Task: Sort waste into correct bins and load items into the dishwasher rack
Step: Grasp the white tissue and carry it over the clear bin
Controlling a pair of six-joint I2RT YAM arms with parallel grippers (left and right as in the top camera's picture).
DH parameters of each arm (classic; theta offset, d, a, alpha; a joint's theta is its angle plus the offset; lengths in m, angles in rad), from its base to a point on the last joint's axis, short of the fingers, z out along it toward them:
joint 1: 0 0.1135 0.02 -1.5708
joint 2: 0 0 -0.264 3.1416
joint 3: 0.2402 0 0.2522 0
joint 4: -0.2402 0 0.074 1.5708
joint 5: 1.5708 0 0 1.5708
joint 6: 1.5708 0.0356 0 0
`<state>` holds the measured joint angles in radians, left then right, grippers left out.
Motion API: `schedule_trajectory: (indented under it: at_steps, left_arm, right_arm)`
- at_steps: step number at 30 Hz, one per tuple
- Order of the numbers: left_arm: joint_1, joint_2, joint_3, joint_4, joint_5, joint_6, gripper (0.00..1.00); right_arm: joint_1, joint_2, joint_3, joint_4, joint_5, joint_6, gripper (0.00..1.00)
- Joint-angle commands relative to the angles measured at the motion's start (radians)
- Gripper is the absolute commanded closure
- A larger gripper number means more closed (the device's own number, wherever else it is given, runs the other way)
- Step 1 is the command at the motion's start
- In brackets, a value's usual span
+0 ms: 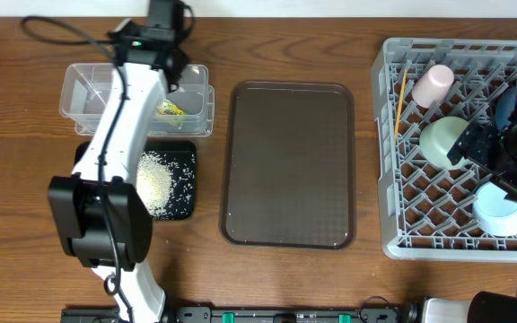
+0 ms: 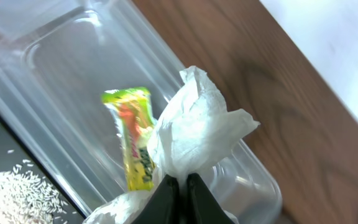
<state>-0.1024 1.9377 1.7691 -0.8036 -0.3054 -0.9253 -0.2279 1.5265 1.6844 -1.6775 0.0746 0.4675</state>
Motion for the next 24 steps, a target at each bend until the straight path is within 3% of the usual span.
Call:
schedule_trajectory:
  at_steps: [1,3,6,9,18,24]
  left_arm:
    - [0.036,0.011,-0.019,0.003,0.040,-0.115,0.86]
    - [0.052,0.011,-0.027,0.005,0.039,-0.150,0.65]
    - [0.065,0.011,-0.030,0.006,0.039,-0.158,0.57]
    - [0.068,0.011,-0.030,0.005,0.040,-0.157,0.37]
    - [0.068,-0.059,-0.030,-0.090,0.059,-0.140,0.36]
    - [0.068,-0.239,-0.030,-0.298,0.058,-0.089,0.36]
  right_arm:
    - [-0.007,-0.010,-0.001,0.002,-0.001,0.018,0.01]
    - [-0.007,-0.010,-0.001,0.002,-0.001,0.018,0.01]
    - [-0.007,-0.010,-0.001,0.002,-0.001,0.018,0.01]
    - [-0.007,-0.010,-0.001,0.002,-0.001,0.018,0.01]
    - [-0.007,-0.010,-0.001,0.002,-0.001,0.018,0.01]
    - [-0.007,-0.010,-0.001,0.002,-0.001,0.018,0.01]
